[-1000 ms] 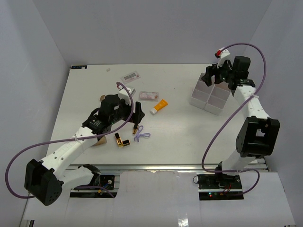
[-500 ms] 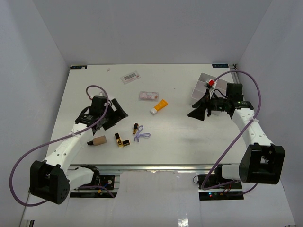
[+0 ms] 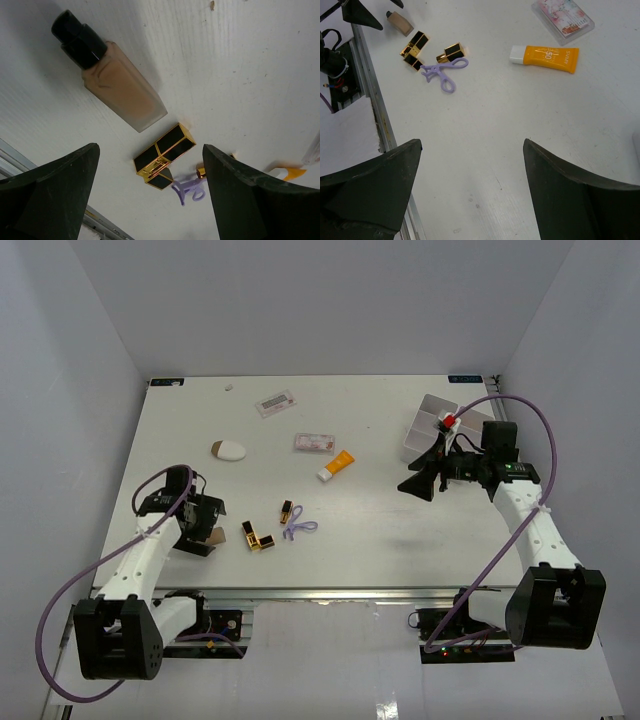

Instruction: Organize the makeup

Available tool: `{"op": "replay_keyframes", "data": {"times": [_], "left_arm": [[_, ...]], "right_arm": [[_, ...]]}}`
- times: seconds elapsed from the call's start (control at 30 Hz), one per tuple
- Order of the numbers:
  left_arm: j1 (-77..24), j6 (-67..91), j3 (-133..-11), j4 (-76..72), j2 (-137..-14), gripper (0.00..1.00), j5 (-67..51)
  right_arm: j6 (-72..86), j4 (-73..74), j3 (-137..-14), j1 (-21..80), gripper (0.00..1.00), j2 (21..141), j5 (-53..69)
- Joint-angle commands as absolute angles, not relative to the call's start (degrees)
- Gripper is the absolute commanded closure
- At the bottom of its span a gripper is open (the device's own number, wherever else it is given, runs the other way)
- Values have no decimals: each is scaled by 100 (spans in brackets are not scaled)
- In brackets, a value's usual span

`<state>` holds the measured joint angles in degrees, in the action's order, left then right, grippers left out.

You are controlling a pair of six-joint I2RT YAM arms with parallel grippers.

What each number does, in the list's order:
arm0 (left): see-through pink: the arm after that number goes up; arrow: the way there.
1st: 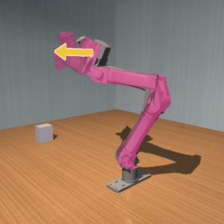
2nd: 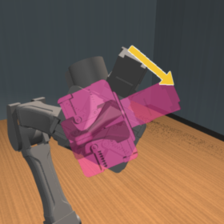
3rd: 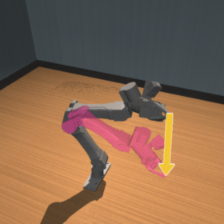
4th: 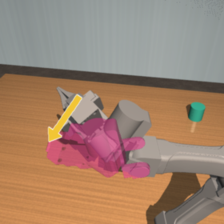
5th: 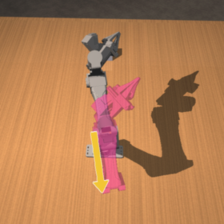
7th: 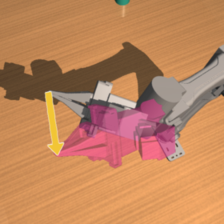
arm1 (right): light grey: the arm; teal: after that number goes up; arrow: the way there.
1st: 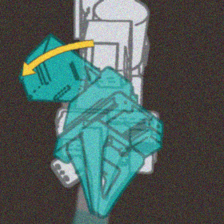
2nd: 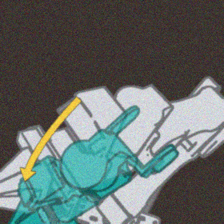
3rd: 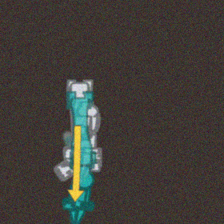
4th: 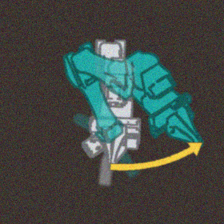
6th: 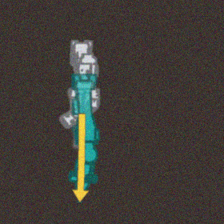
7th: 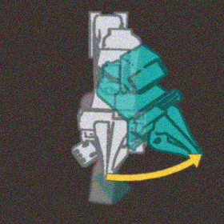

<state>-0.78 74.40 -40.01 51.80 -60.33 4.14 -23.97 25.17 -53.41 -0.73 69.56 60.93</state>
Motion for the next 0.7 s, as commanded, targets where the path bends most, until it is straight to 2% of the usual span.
{"op": "replay_keyframes", "data": {"times": [0.0,0.33,0.67], "left_arm": [[-9,8005,-3923,5208,-6199,7,544],[504,7676,-3905,4490,-7204,19,501],[624,7313,-3841,4272,-7409,34,431]], "right_arm": [[-2395,2368,-5246,-114,11,6749,6100],[-2407,2364,-5178,-205,11,6696,6168],[-2399,2364,-5159,-272,10,6724,6223]]}}
